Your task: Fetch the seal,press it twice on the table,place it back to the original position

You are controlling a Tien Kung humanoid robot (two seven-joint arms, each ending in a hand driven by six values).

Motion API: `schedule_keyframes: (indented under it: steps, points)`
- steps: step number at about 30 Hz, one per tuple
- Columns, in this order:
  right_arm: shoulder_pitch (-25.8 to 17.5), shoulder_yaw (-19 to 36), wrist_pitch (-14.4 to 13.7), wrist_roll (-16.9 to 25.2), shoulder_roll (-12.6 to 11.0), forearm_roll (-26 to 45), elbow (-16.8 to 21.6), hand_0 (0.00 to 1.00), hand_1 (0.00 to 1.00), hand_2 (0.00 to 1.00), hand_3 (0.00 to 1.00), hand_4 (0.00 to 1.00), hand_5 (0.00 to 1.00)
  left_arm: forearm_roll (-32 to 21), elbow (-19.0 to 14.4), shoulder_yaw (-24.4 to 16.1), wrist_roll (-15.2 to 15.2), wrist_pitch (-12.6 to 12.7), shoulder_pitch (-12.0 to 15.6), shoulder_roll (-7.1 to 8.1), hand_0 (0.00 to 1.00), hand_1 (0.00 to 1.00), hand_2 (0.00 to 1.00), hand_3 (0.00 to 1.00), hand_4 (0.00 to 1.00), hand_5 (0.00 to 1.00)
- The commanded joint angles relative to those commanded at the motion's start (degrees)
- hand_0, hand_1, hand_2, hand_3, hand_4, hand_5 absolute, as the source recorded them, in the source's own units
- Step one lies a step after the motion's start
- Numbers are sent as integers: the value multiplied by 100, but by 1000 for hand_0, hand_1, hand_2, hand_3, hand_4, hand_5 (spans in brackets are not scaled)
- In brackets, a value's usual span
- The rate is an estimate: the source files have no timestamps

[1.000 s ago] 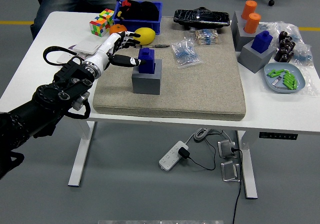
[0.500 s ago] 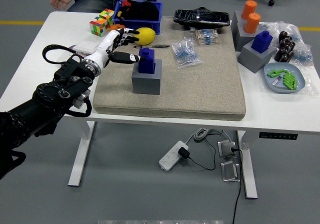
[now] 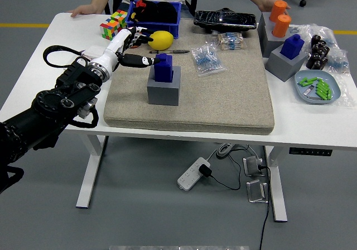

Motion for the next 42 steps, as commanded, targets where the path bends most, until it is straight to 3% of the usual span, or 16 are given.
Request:
schedule_keyframes:
  steps: [14, 25, 37, 42]
  points:
    - [-29, 50, 1, 3, 17, -7, 0, 753, 699, 680, 637, 777, 515, 18, -59, 41, 1, -25, -2, 98, 822, 788, 718, 761, 959, 2]
    - [-75, 120, 4, -2, 40, -40, 0, 753, 699, 681, 637, 778, 518, 352, -470, -159, 54, -61, 24, 349, 823, 788, 719, 763, 969, 2]
    - [-81, 125, 4, 7, 45, -34, 0, 753, 699, 680, 638, 779, 518, 402, -594, -195, 46, -87, 92, 468, 825, 787, 720, 763, 975, 2]
    - [-85, 140, 7, 6, 46, -41, 0, 753, 699, 680, 638, 779, 518, 643, -948, -388, 148, -242, 192, 674, 825, 787, 720, 763, 975, 2]
